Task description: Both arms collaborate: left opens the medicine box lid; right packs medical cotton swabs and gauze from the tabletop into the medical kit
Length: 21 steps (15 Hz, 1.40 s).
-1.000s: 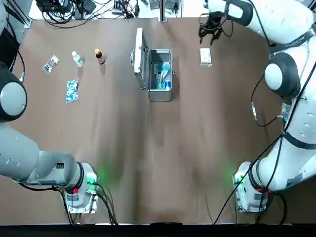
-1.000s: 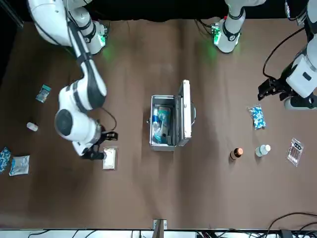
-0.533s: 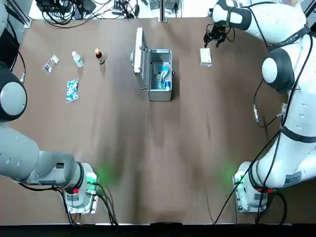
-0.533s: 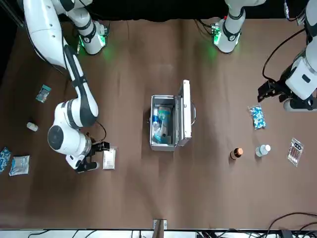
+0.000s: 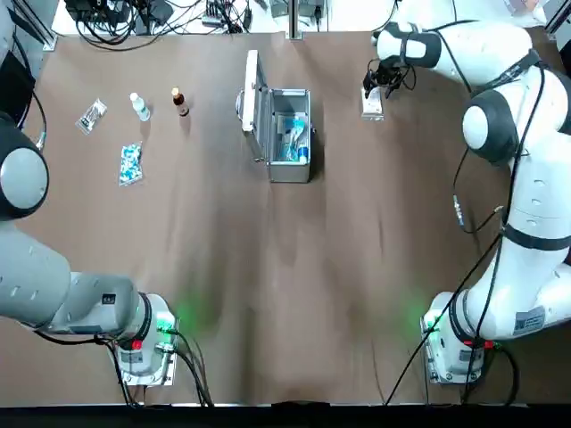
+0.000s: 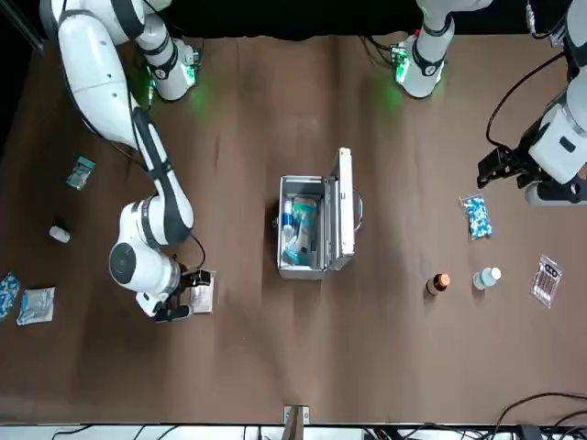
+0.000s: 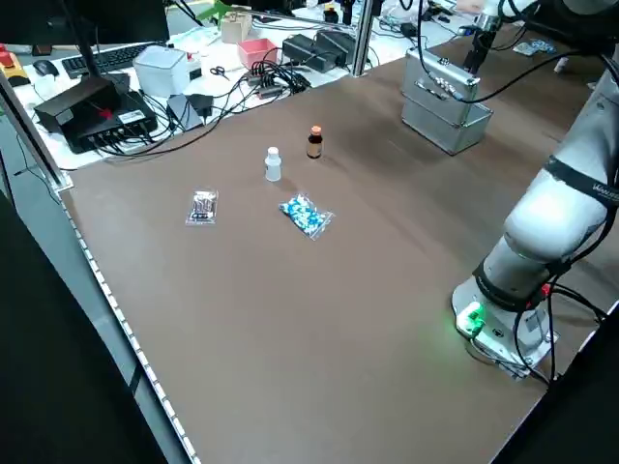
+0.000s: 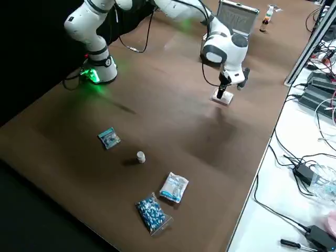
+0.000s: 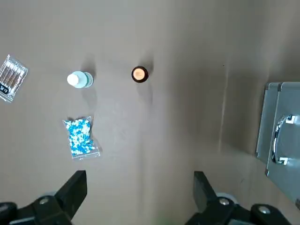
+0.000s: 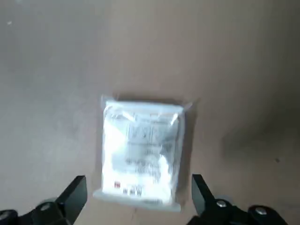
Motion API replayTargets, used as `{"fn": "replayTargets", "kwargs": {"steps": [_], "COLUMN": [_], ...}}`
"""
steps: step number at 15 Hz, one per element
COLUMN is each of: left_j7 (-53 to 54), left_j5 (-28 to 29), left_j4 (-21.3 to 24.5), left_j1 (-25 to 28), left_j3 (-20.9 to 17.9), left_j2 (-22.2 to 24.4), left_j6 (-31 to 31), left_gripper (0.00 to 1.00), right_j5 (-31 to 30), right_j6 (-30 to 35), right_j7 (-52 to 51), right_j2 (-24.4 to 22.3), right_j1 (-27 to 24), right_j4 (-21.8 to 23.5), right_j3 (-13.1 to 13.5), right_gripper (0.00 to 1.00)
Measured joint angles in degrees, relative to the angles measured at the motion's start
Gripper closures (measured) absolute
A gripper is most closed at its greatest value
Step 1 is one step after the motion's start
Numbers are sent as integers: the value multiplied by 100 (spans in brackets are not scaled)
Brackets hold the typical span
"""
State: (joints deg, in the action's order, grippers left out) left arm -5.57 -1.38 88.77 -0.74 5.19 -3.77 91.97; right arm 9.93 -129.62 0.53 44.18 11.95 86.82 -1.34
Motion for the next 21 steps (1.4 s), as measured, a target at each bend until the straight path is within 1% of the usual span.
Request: {"fn": "replayTargets", "kwargs": {"steps": [3, 6, 8, 9, 10, 11, 12, 14, 15, 16, 17, 18, 20, 21], "left_j7": [0, 0, 0, 0, 0, 0, 0, 0, 0, 0, 0, 0, 0, 0], "left_j5": [0, 0, 0, 0, 0, 0, 0, 0, 0, 0, 0, 0, 1, 1], "left_j4": [-2, -5, -5, -5, -5, -5, -5, -6, -6, -6, -6, -7, -15, -29], "left_j1": [-8, -8, -10, -8, -5, -4, -2, -1, 0, 0, 0, 0, 1, 0], "left_j3": [7, 12, 17, 17, 16, 15, 13, 12, 11, 9, 7, 6, 4, 5], "left_j2": [0, 0, 0, 0, 0, 0, 0, 0, 0, 0, 0, 0, 0, 2], "left_j6": [0, 0, 0, 0, 0, 0, 0, 0, 0, 0, 0, 1, 4, 5], "left_gripper": [0, 0, 0, 0, 0, 0, 0, 0, 0, 0, 0, 0, 0, 0], "right_j5": [-1, -6, -29, -37, -43, -47, -55, -68, -70, -74, -80, -83, -84, -83], "right_j6": [-304, -325, -327, -327, -327, -327, -327, -327, -326, -318, -260, -44, 423, 663], "right_j7": [167, 265, 289, 294, 302, 325, 335, 348, 356, 390, 426, 465, 670, 987], "right_j2": [204, 225, 225, 225, 225, 225, 225, 224, 224, 223, 219, 201, 87, -106], "right_j1": [86, 127, 130, 129, 129, 130, 131, 132, 133, 133, 134, 139, 188, 324], "right_j4": [-1, -10, -15, -18, -20, -24, -26, -36, -43, -47, -63, -101, -179, -230], "right_j3": [-6, -6, 1, 7, 9, 9, 9, 9, 9, 9, 9, 5, -22, -47], "right_gripper": [1, 1, 4, 11, 21, 27, 27, 41, 41, 44, 44, 46, 46, 46]}}
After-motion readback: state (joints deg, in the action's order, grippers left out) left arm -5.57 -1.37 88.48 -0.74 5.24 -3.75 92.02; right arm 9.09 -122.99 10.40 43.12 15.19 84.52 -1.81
